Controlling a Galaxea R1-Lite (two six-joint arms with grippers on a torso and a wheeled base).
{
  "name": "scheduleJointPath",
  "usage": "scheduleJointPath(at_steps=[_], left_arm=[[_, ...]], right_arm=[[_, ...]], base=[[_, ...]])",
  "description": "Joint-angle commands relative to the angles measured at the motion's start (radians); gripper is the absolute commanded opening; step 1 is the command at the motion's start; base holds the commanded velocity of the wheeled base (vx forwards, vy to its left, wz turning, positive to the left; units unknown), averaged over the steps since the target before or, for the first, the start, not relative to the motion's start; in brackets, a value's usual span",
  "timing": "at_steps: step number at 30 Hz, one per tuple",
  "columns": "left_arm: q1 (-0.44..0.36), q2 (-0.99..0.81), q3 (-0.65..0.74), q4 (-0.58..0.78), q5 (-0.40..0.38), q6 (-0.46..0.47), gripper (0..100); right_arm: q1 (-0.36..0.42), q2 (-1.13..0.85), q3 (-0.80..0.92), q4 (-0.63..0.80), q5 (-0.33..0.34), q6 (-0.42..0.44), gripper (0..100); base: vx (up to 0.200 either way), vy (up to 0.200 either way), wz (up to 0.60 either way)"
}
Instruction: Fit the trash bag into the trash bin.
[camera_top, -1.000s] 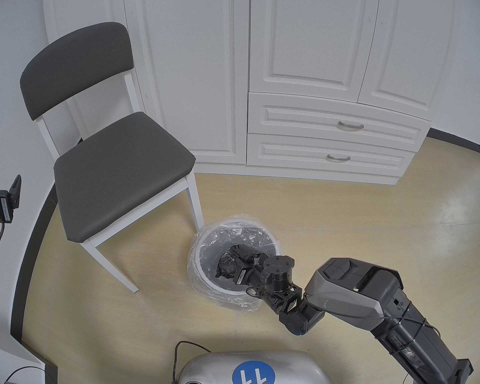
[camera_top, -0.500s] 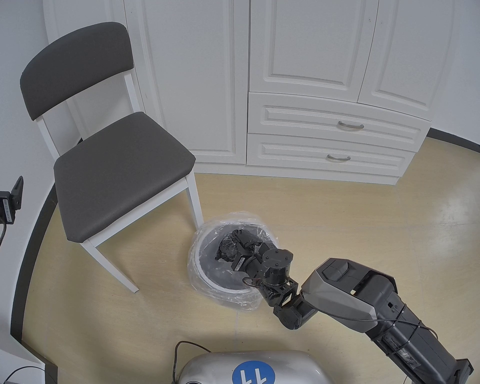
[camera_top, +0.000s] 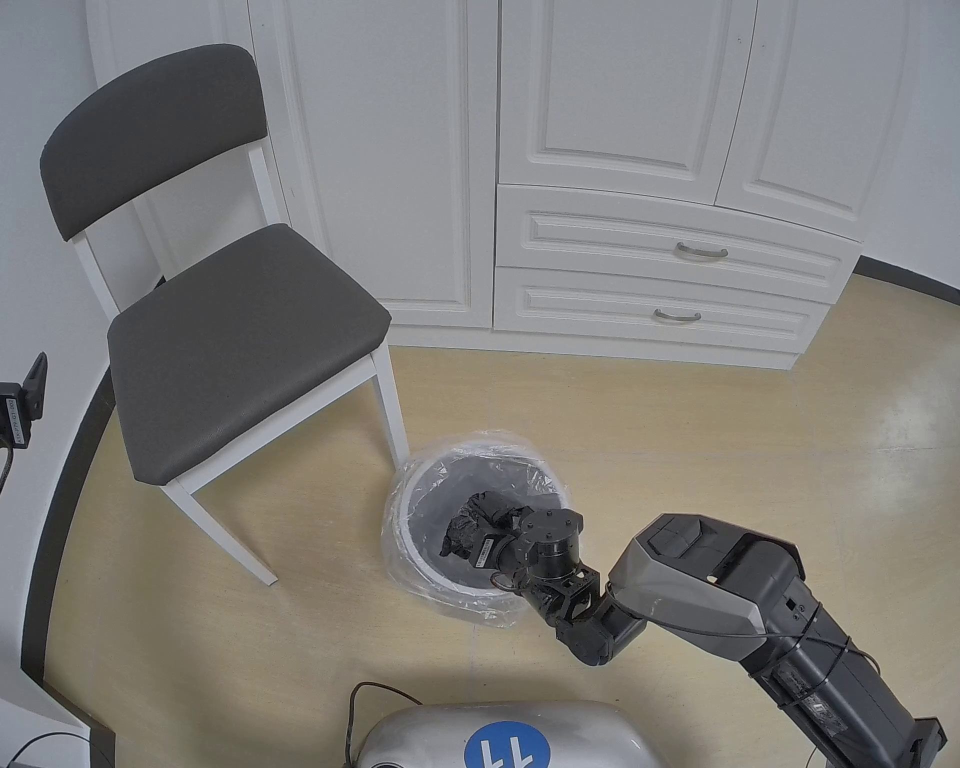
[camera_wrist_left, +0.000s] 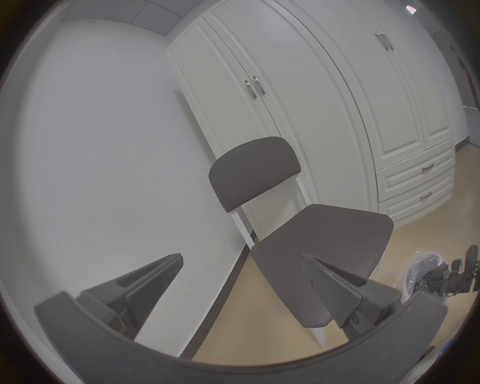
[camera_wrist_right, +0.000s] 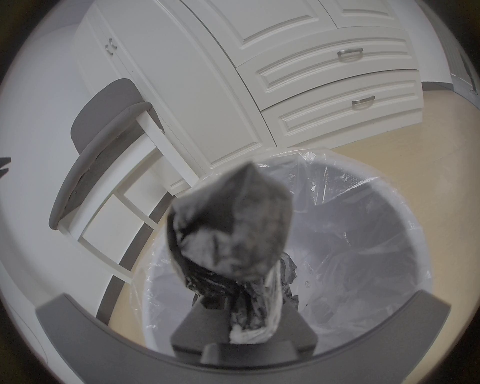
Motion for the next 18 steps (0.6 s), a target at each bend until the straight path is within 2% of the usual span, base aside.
scheduleJointPath(at_steps=[1,4,11,15,18], left_arm=[[0.0,0.002,0.003,0.0,-0.001,0.0,100],[0.0,0.002,0.003,0.0,-0.001,0.0,100],[-0.001,0.008,0.003,0.0,-0.001,0.001,100],[-0.001,0.009,0.003,0.0,-0.001,0.0,100],[-0.001,0.008,0.003,0.0,-0.001,0.0,100]], right_arm=[[0.0,-0.021,0.005,0.002,0.001,0.008,0],[0.0,-0.012,-0.007,-0.011,0.001,0.012,0],[-0.006,0.055,-0.163,-0.017,-0.071,0.019,0],[-0.008,0.068,-0.192,-0.018,-0.077,0.02,0],[-0.012,0.103,-0.277,-0.006,-0.134,0.009,0]], base=[[0.0,0.0,0.0],[0.0,0.0,0.0],[0.0,0.0,0.0],[0.0,0.0,0.0],[0.0,0.0,0.0]])
